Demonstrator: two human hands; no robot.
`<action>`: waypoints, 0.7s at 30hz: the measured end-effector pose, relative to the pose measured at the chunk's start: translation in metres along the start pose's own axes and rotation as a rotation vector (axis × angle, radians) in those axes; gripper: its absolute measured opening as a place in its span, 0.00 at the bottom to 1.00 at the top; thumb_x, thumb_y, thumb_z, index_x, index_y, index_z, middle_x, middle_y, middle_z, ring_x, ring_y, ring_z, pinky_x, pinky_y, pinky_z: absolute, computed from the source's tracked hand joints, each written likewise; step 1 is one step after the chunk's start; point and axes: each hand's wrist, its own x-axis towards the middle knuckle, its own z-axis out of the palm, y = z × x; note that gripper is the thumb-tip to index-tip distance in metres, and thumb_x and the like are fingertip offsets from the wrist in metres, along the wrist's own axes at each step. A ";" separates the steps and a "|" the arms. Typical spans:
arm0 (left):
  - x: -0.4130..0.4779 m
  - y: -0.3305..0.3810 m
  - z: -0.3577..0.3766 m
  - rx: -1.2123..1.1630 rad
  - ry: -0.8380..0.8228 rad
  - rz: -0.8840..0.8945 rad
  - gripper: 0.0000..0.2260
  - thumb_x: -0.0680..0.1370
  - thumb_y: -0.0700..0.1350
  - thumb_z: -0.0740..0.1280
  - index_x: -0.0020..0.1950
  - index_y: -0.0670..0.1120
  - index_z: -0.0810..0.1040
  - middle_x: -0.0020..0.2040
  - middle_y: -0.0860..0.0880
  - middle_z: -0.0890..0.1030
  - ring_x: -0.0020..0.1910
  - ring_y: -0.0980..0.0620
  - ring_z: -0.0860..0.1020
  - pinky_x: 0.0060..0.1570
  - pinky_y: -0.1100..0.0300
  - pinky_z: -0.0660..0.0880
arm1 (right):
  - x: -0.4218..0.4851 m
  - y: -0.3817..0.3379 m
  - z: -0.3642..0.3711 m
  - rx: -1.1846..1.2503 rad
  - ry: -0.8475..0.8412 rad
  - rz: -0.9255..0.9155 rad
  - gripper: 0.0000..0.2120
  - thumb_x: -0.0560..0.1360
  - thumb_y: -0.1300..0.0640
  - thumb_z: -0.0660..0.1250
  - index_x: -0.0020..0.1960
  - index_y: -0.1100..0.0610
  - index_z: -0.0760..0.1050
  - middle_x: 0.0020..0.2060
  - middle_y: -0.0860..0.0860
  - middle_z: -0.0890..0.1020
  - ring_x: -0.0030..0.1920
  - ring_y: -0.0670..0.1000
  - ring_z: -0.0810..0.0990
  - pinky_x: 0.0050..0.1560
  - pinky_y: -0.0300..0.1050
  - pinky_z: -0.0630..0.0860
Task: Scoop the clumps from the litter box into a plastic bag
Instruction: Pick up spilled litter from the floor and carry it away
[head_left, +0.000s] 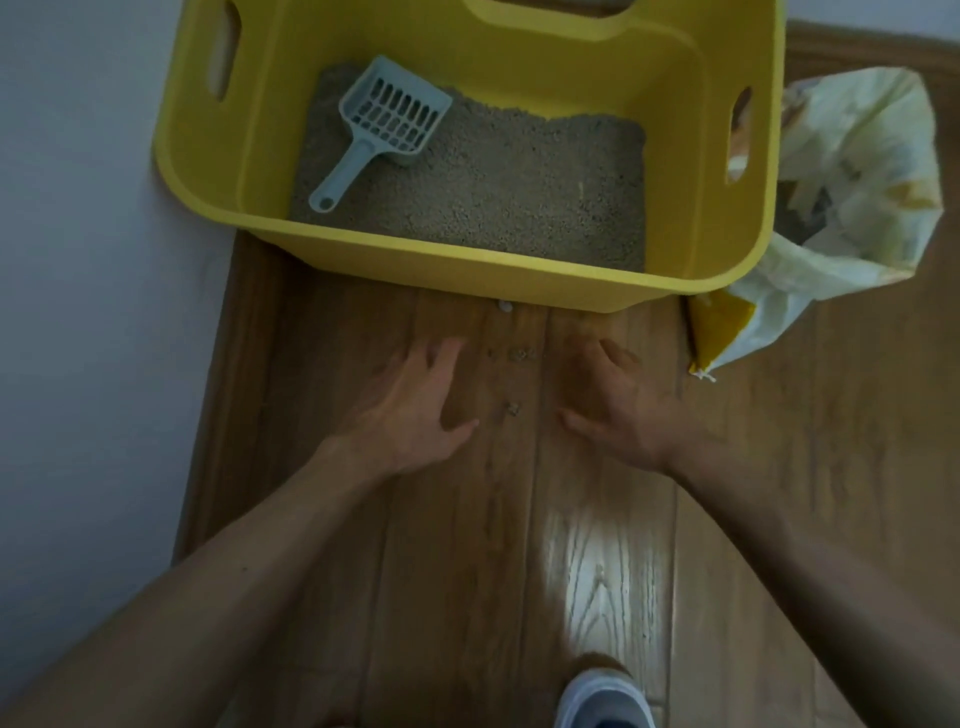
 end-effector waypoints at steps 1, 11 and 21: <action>0.003 0.001 0.002 0.003 0.007 0.015 0.36 0.73 0.59 0.69 0.73 0.53 0.54 0.70 0.46 0.64 0.66 0.44 0.67 0.61 0.47 0.69 | 0.003 0.002 0.001 -0.008 0.016 -0.009 0.36 0.71 0.47 0.70 0.72 0.61 0.60 0.62 0.59 0.71 0.62 0.61 0.71 0.60 0.57 0.72; 0.017 0.012 0.037 0.023 -0.011 0.152 0.28 0.75 0.58 0.68 0.71 0.51 0.64 0.70 0.46 0.64 0.70 0.46 0.61 0.69 0.51 0.62 | 0.037 -0.009 0.009 0.032 0.169 -0.139 0.24 0.74 0.58 0.69 0.69 0.59 0.69 0.60 0.58 0.72 0.60 0.58 0.72 0.59 0.45 0.68; 0.033 0.005 0.052 -0.099 0.100 0.180 0.19 0.74 0.53 0.71 0.64 0.53 0.77 0.63 0.47 0.72 0.63 0.46 0.69 0.64 0.47 0.69 | 0.057 -0.008 0.026 0.009 0.180 -0.183 0.18 0.73 0.57 0.71 0.63 0.57 0.78 0.54 0.58 0.75 0.55 0.58 0.77 0.55 0.54 0.76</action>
